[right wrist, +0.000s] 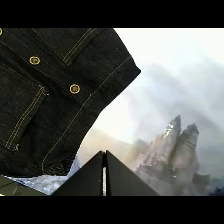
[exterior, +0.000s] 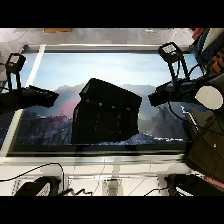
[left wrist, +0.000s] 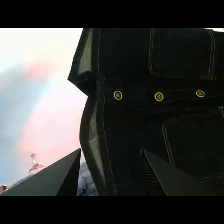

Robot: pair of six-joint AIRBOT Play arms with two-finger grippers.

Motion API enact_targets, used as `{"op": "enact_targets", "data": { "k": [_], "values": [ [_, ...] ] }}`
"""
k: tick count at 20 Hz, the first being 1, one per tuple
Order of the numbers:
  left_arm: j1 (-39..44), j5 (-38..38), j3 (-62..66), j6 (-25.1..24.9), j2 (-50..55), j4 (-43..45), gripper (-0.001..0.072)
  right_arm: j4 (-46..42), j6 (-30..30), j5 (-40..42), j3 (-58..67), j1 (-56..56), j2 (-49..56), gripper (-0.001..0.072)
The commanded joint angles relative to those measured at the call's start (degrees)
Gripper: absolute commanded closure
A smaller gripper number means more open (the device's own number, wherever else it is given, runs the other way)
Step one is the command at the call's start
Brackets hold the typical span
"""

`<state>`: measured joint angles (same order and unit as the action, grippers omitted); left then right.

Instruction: Fold the clothes and pants, and hang the long-sleeved shirts on hangers.

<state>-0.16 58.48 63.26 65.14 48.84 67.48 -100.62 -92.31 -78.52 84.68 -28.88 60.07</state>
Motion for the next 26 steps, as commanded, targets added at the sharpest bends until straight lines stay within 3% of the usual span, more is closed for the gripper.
{"op": "enact_targets", "data": {
  "k": [1, 5, 8, 11, 13, 16, 18, 19, 20, 21, 26],
  "values": [
    [0.0, -0.02, 0.02, 0.0, 0.02, 0.0, 0.03, -0.17, -0.02, 0.74, 0.02, -0.04, 0.0, 0.0673],
    [0.07, -0.02, 0.02, 0.02, 0.02, -0.46, 0.03, -0.31, 1.01, 6.08, 0.0, -0.07, 0.07, 0.0673],
    [0.07, -0.76, -0.02, 0.0, 0.02, -2.03, 0.0299, -4.52, 9.88, 0.61, -0.94, 1.77, 1.2, 0.0674],
    [0.04, -0.59, -0.07, 0.0, 0.02, -1.92, 0.0299, -1.68, 15.76, -2.71, -10.56, 11.82, 1.46, 0.0675],
    [0.07, -0.61, -0.07, 0.0, 0.02, -1.95, 0.03, 9.27, 24.9, -2.12, -19.76, 21.05, 1.49, 0.0675],
    [0.04, -0.66, -0.07, 0.0, 0.02, -1.95, 0.0299, 39.82, 34.75, 0.09, -33.64, 34.34, 2.14, 0.0675],
    [0.04, -0.66, -0.09, 0.0, 0.04, -1.95, 0.03, 51.56, 35.52, 7.04, -40.76, 38.53, 2.73, 0.0664],
    [0.04, -0.63, -0.11, 0.0, 0.04, -1.95, 0.03, 53.0, 32.54, 11.76, -42.99, 38.6, 3.1, 0.0508],
    [0.02, -0.63, -0.11, 0.0, 0.04, -1.88, 0.0299, 52.98, 29.24, 15.43, -44.63, 37.97, 3.85, 0.0307],
    [0.0, -0.68, -0.11, 0.0, 0.11, -1.88, 0.03, 52.92, 27.87, 17.57, -45.79, 37.09, 5.22, 0.0247],
    [-0.02, -0.66, -0.11, 0.04, 3.06, -1.92, 0.0299, 60.02, 28.0, 17.97, -46.21, 32.89, 17.75, 0.0229]
  ]
}}
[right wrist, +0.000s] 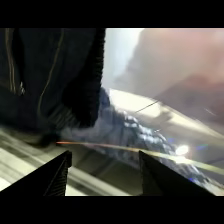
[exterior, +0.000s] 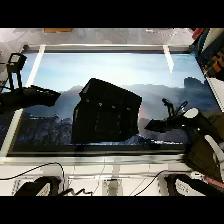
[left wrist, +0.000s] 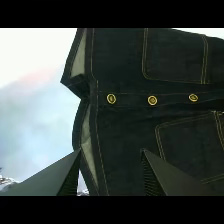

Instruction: Fold the clothes and pants, and hang the long-sleeved shirts on hangers.

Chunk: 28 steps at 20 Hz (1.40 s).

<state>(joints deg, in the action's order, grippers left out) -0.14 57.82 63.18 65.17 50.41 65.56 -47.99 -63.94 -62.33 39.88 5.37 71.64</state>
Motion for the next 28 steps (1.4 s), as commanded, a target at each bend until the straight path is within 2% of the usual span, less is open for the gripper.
{"op": "enact_targets", "data": {
  "k": [1, 4, 7, 13, 15, 16, 21, 22, 23, 25, 26, 27, 28],
  "values": [
    [-0.04, 0.04, -0.02, 0.04, 2.45, -0.02, 0.0299, 8.41, 0.09, 1.64, -1.22, -2.1, 8.52, 0.0229],
    [-0.09, 0.09, -0.02, 0.52, 4.66, -0.04, 0.0298, 9.49, 0.92, 1.86, -1.18, -5.03, 12.79, 0.0229],
    [-0.09, 0.28, -0.02, 1.92, 5.51, -0.04, 0.0299, 11.34, 4.81, 2.12, -0.98, -7.3, 13.16, 0.0229],
    [-0.09, 0.31, -0.02, 1.92, 5.53, -0.02, 0.0299, 11.96, 5.11, 4.24, 2.05, -7.43, 13.18, 0.0222],
    [-0.09, 0.28, -0.02, 1.92, 5.53, -0.02, 0.0299, 11.82, 5.07, 3.72, 3.43, -7.43, 13.18, 0.0055],
    [-0.09, 0.28, -0.02, 1.92, 5.53, -0.02, 0.0298, 11.47, 4.46, 3.32, 4.15, -7.43, 13.18, 0.0035],
    [-0.09, 0.28, -0.02, 1.92, 5.55, 0.02, 0.0299, 7.3, -2.54, 6.8, 4.98, -7.45, 13.9, 0.0046],
    [-0.09, 0.31, -0.02, 1.92, 5.62, 0.02, 0.0298, 7.69, -2.49, 7.26, 4.98, -7.48, 14.56, 0.0086],
    [-0.09, 0.33, -0.02, 1.92, 5.86, 0.04, 0.0298, 7.69, -2.45, 7.91, 4.98, -7.76, 15.06, 0.0186],
    [-0.22, 1.92, -0.02, 1.95, 6.71, 0.04, 0.0299, 7.69, -2.23, 9.25, 4.98, -8.46, 15.26, 0.0433],
    [-0.9, 4.44, -0.04, 2.43, 7.43, 0.02, 0.0299, 7.65, -1.81, 9.6, 4.98, -8.76, 15.19, 0.0517],
    [-2.25, 7.61, -0.04, 3.04, 8.37, 0.02, 0.0299, 7.61, -0.44, 9.53, 5.01, -9.11, 15.15, 0.0566],
    [-4.33, 11.45, -0.04, 3.04, 9.6, 0.0, 0.0299, 7.61, 0.7, 9.27, 5.01, -9.44, 15.15, 0.0659]
  ]
}}
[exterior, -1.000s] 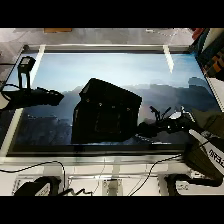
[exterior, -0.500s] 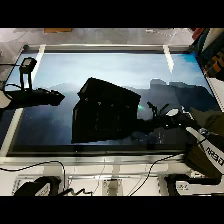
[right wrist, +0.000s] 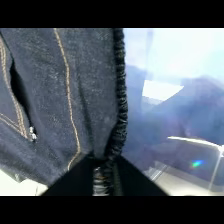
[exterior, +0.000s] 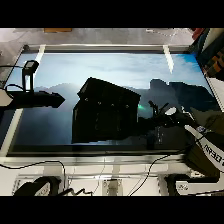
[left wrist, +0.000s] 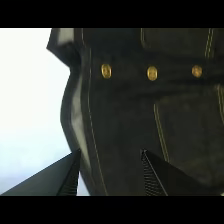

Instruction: Fold the clothes and pants, and hang the long-sleeved shirts on hangers.

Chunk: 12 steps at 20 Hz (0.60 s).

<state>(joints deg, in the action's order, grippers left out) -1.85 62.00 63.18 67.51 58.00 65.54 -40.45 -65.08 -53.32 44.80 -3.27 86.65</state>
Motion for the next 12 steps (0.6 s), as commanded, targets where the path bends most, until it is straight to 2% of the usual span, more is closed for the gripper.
{"op": "enact_targets", "data": {
  "k": [1, 3, 4, 6, 8, 12],
  "values": [
    [-5.05, 10.84, -0.04, 0.66, 3.3, -0.02, 0.0299, 0.02, 1.88, 0.22, 0.09, -1.09, 0.11, 0.0673],
    [-10.91, 17.27, -0.17, 0.61, 6.23, -0.07, 0.0299, 0.11, 1.95, 0.28, 0.09, -1.77, 0.09, 0.0673],
    [-13.84, 18.05, -0.92, 0.59, 7.3, -0.44, 0.0299, 0.09, 1.97, 0.28, 0.09, -2.21, 0.07, 0.0673],
    [-19.74, 18.25, -4.74, -0.68, 8.66, -4.0, 0.0299, 0.09, 3.91, 0.22, 0.09, -3.13, 0.04, 0.0674],
    [-24.3, 17.97, -11.15, -3.69, 9.01, -8.83, 0.0257, 0.11, 6.99, 0.48, 0.09, -4.22, 0.04, 0.0674],
    [-25.31, 15.52, -23.63, -8.44, 11.47, -10.62, 0.0261, 0.13, 7.37, 0.83, 0.09, -4.98, 0.0, 0.0674]
  ]
}}
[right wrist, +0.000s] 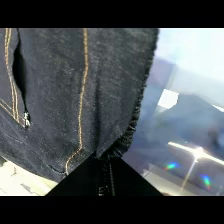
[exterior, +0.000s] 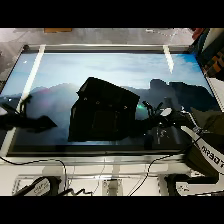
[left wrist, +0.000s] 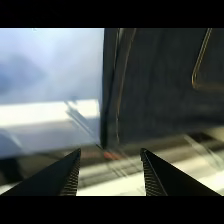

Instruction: Fold the clothes and pants, and hang the long-sleeved shirts on hangers.

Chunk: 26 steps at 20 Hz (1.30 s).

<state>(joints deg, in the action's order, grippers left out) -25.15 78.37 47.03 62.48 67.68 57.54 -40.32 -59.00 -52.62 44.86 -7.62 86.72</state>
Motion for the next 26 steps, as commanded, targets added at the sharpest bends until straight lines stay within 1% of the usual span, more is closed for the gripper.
{"op": "enact_targets", "data": {
  "k": [1, 2, 4, 8, 9, 10, 12, 13, 14, 15, 16, 17, 19, 22, 24, 26],
  "values": [
    [-1.86, -2.34, -9.53, -3.5, 2.99, -2.75, 0.0261, -0.2, 1.29, 0.13, 0.02, -0.63, -0.15, 0.0674],
    [-1.81, -3.61, -11.08, -4.7, 4.46, -2.82, 0.0261, -0.42, 1.29, 0.17, 0.02, -0.63, -0.48, 0.0674],
    [-1.53, -4.63, -12.26, -8.76, 7.39, -3.63, 0.0262, -0.5, 1.79, 0.17, 0.02, -0.63, -1.62, 0.0674],
    [1.11, -8.81, -12.35, -9.79, 12.07, -5.35, 0.0262, -0.59, 2.6, 0.2, 0.02, -0.63, -4.13, 0.0674],
    [2.51, -9.62, -12.37, -11.37, 12.96, -6.8, 0.0268, -0.66, 2.6, 0.17, 0.02, -0.63, -4.74, 0.0674],
    [4.15, -10.6, -12.37, -12.87, 13.68, -8.66, 0.0292, -0.68, 2.58, 0.17, 0.02, -0.63, -5.38, 0.0674],
    [7.67, -12.79, -12.39, -13.92, 14.67, -11.8, 0.0292, -0.7, 2.58, 0.17, 0.02, -0.63, -6.54, 0.0674],
    [9.75, -13.66, -12.37, -13.92, 15.17, -12.04, 0.0309, -0.68, 2.58, 0.15, 0.02, -0.63, -6.97, 0.0673],
    [11.69, -13.94, -12.37, -13.92, 15.63, -12.04, 0.0404, -0.7, 2.58, 0.09, 0.02, -0.63, -7.37, 0.0674],
    [13.22, -13.94, -12.37, -13.9, 15.78, -12.22, 0.0522, -0.7, 2.58, -0.04, 0.02, -0.63, -7.67, 0.0673],
    [14.45, -13.94, -12.33, -13.92, 15.72, -12.24, 0.0619, -0.81, 2.58, -0.13, 0.02, -0.63, -8.0, 0.0674],
    [15.3, -13.97, -12.02, -13.9, 15.72, -12.24, 0.0665, -0.92, 2.58, -0.15, 0.02, -0.63, -8.35, 0.0674],
    [15.52, -13.46, -10.64, -13.88, 15.58, -13.09, 0.0665, -1.4, 2.58, -1.03, 0.68, -0.66, -8.81, 0.0674],
    [15.08, -9.73, -5.38, -13.86, 12.26, -13.22, 0.0666, -4.72, 2.56, -6.56, 5.14, -0.79, -11.26, 0.0675],
    [15.06, -9.55, -1.05, -13.38, 6.51, -13.29, 0.0667, -8.02, 2.49, -8.68, 9.42, -1.88, -14.99, 0.0675],
    [14.99, -9.6, 4.02, -13.03, -1.77, -13.27, 0.0667, -9.49, 2.49, -9.22, 14.03, -4.02, -20.0, 0.0675]
  ]
}}
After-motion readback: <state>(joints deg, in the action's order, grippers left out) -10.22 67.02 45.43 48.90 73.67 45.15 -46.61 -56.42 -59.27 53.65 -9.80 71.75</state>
